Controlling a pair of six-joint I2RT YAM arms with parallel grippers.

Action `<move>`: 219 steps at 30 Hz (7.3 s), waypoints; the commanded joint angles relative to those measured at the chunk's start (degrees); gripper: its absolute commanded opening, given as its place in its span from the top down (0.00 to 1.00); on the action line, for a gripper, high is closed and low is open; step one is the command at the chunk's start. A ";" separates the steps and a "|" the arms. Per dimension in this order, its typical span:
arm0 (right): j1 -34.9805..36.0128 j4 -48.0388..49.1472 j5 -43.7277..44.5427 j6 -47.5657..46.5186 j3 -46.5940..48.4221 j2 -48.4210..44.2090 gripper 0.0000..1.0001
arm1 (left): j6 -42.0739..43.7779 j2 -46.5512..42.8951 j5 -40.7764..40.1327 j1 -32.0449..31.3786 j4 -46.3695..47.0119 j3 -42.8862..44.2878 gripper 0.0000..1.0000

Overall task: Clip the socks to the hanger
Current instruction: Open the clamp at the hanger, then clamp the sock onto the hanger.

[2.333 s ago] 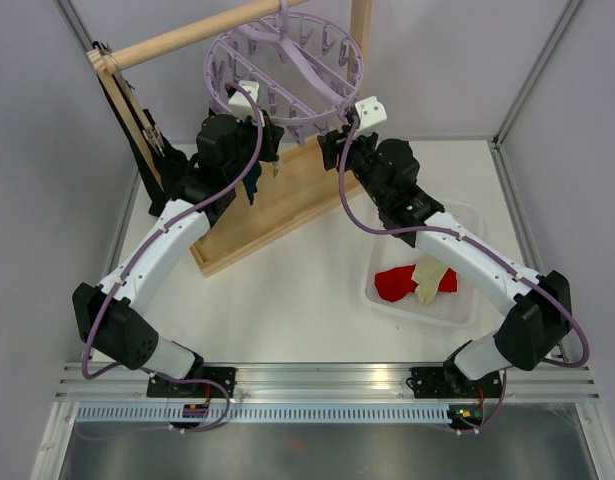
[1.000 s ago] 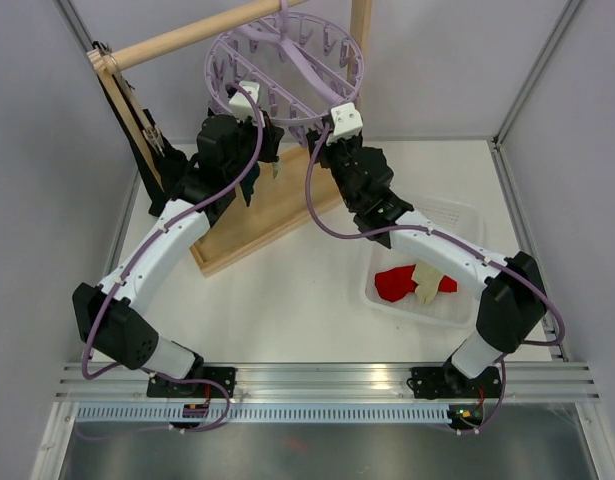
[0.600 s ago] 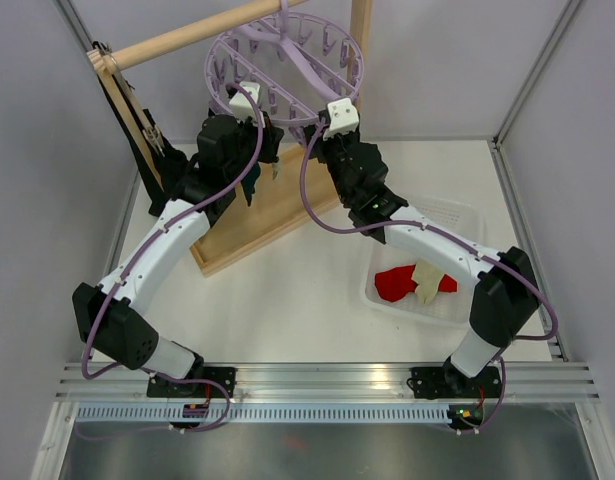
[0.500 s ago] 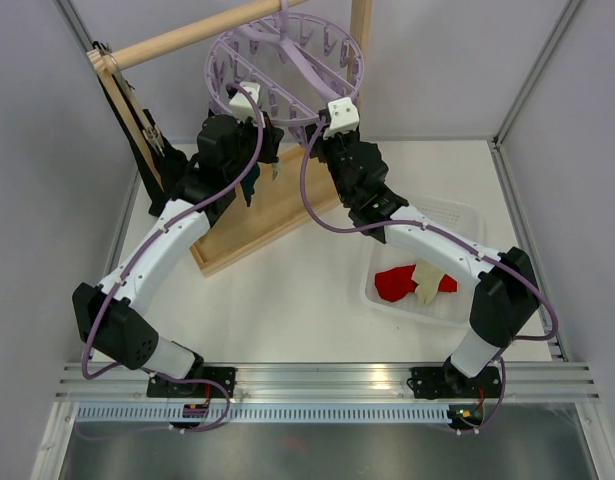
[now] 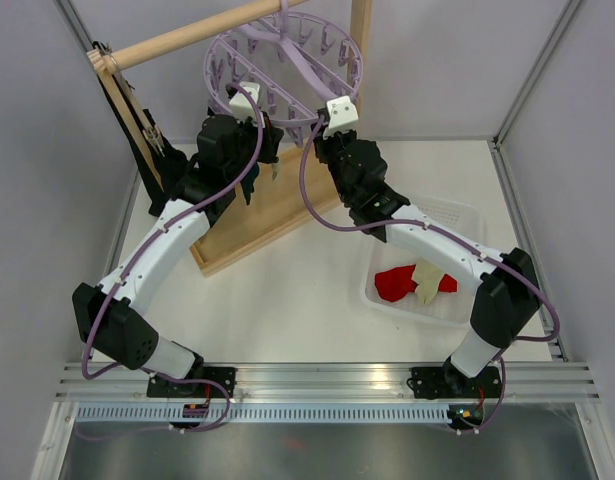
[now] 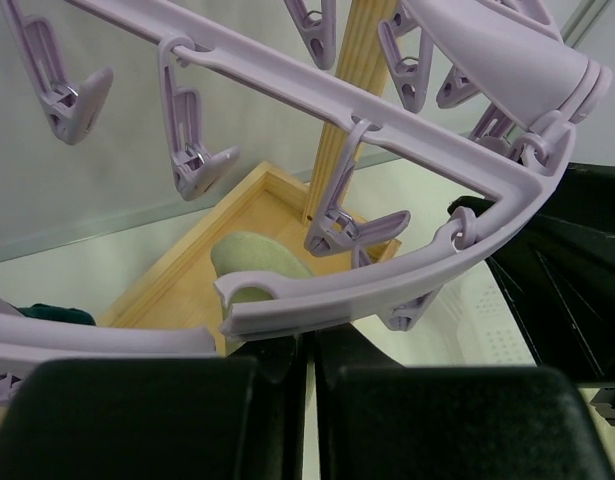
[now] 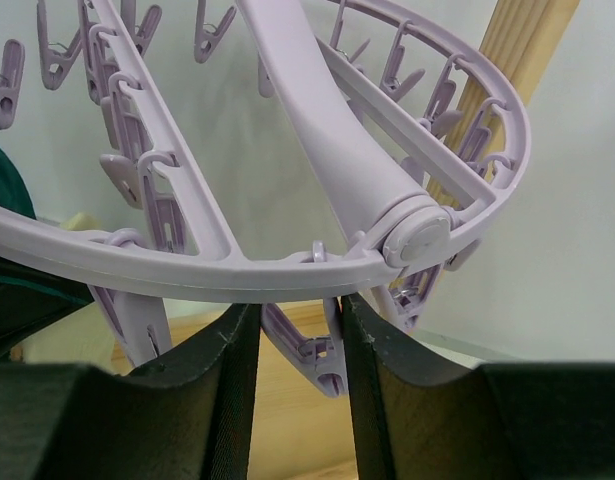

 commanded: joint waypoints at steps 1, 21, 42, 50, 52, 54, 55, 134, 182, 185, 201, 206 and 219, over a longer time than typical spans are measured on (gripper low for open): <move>0.19 -1.39 0.26 1.76 2.42 -2.64 0.75 | 2.03 -0.71 -0.06 -0.06 2.54 2.52 0.98; 0.19 -18.18 -7.38 17.83 8.40 -5.11 1.00 | -0.08 -3.07 3.10 -0.06 2.45 -1.34 0.98; 0.19 -23.11 -11.96 32.70 11.83 -3.79 1.00 | -5.79 -17.49 15.32 -0.59 3.06 -20.15 0.98; 0.19 -23.37 -11.87 33.67 12.09 -3.26 1.00 | -3.34 -17.23 18.75 -2.96 3.94 -21.48 0.98; 0.19 -23.54 -11.52 34.02 12.18 -3.26 1.00 | -2.10 -16.97 18.58 -3.58 5.86 -21.30 0.98; 0.19 -23.63 -11.26 34.02 12.18 -3.26 1.00 | -0.88 -16.71 18.49 -4.01 6.49 -21.13 0.98; 0.19 -23.72 -11.08 34.11 12.18 -3.26 1.00 | -0.35 -16.44 18.58 -4.10 7.01 -21.04 0.98; 0.19 -28.82 5.09 42.29 15.17 1.31 1.00 | 25.15 -7.74 17.61 -6.74 27.67 -24.02 0.98; 0.28 -30.40 6.32 42.46 17.19 3.42 1.00 | 24.09 -4.57 15.41 -6.74 34.35 -24.64 0.98; 0.28 -30.49 6.59 42.37 17.54 3.68 1.00 | 24.09 -5.01 15.15 -6.74 34.97 -25.17 0.98; 0.28 -31.72 7.38 42.46 18.86 4.30 1.00 | 23.56 -6.59 12.34 -6.74 39.09 -28.94 0.98; 0.28 -32.16 7.56 42.55 19.21 4.47 1.00 | 23.04 -6.42 9.35 -7.09 43.14 -30.70 0.98; 0.28 -32.77 7.82 42.90 19.56 4.74 1.00 | 22.25 -3.70 8.65 -7.80 46.66 -29.65 0.98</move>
